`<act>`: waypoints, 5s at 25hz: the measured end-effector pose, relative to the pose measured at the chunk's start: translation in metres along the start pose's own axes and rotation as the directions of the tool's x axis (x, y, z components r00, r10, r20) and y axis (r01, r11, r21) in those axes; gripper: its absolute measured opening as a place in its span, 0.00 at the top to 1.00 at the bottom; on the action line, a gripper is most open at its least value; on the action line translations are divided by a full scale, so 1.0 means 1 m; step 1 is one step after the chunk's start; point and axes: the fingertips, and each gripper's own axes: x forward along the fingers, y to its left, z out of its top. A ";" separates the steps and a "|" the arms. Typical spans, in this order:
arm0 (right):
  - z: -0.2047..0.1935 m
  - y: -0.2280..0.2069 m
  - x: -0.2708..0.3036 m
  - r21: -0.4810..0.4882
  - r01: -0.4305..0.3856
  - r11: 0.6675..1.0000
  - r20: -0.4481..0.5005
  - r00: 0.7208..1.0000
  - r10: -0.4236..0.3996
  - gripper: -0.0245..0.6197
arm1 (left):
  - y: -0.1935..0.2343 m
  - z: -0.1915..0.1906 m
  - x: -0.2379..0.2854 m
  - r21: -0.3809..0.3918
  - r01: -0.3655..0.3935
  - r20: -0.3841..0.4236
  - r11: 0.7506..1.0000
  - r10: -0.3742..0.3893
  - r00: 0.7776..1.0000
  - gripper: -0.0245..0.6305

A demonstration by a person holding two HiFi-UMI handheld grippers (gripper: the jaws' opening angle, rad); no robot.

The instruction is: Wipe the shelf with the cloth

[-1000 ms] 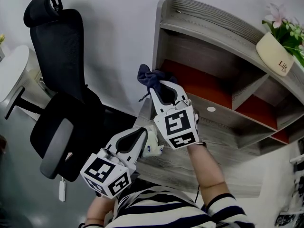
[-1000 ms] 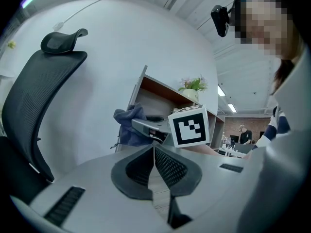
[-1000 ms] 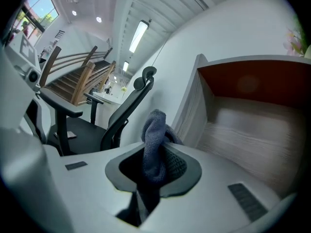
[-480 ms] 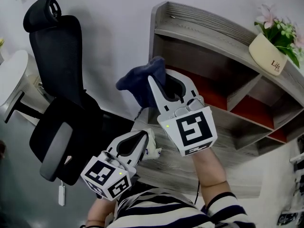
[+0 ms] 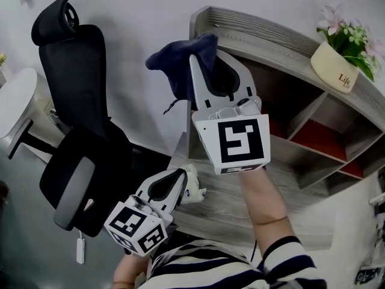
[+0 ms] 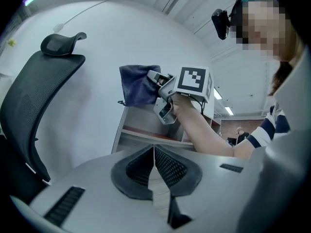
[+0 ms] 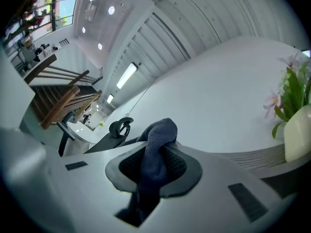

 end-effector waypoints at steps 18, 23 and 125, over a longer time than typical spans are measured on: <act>-0.026 -0.069 -0.041 -0.197 0.209 0.958 -0.143 0.960 -0.239 0.85 | -0.017 -0.005 0.024 0.006 0.097 -0.041 0.995 -0.097 0.994 0.93; -0.026 -0.098 -0.069 -0.235 0.263 0.936 -0.165 0.938 -0.305 0.85 | -0.029 -0.007 0.040 0.011 0.154 -0.054 0.988 -0.154 0.987 0.93; -0.098 -0.059 -0.156 0.017 0.233 0.972 -0.229 0.948 -0.223 0.85 | -0.015 0.009 0.034 -0.020 0.069 0.018 0.997 -0.068 0.997 0.93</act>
